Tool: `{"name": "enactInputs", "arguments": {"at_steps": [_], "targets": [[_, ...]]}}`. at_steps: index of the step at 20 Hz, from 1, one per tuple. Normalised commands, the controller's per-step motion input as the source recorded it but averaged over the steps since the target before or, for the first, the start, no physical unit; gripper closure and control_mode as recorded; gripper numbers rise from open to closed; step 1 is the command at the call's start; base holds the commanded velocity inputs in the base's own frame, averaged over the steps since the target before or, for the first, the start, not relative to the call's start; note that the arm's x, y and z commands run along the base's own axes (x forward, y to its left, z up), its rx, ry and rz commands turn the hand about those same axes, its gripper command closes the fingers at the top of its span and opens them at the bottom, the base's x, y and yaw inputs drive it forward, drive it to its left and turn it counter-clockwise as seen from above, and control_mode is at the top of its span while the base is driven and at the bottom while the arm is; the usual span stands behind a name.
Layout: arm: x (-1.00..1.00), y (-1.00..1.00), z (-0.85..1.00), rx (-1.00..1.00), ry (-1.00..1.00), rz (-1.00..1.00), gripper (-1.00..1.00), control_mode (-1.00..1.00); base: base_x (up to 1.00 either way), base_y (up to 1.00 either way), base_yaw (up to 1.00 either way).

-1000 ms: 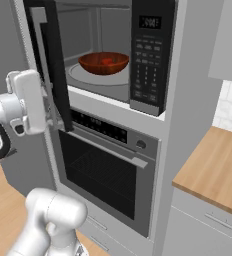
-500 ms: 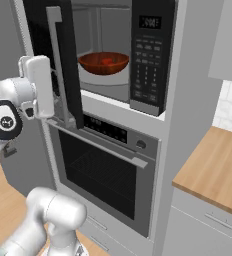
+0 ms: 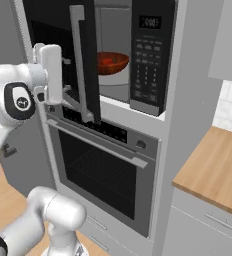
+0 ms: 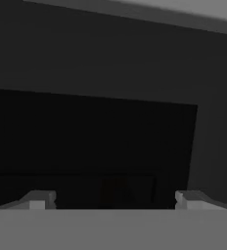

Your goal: Pick the bell pepper from the sink and place it in the bowl. Then pick the bowl and place it in the microwave. Then close the microwave door and press the start button.

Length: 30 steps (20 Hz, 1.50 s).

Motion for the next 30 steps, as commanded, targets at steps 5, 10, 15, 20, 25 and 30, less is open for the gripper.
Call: {"name": "enactInputs", "arguments": {"at_steps": [5,10,15,20,25,30], "targets": [[0.49,-0.26,0.00,0.10,-0.12,0.06,-1.00,-1.00,0.00,0.00,0.00],[0.52,-0.33,-0.03,0.10,-0.06,0.06,-1.00,-1.00,0.00,0.00,0.00],[0.68,-0.14,0.00,0.07,0.00,0.02,-1.00,-1.00,0.00,0.00,0.00],[0.69,-0.04,0.00,0.02,0.00,0.00,-1.00,-1.00,0.00,0.00,0.00],[0.70,-0.03,-0.10,0.00,0.00,0.00,-1.00,-1.00,0.00,0.00,0.00],[0.42,0.00,-0.46,0.01,0.00,0.00,-1.00,-1.00,0.00,0.00,0.00]]}}
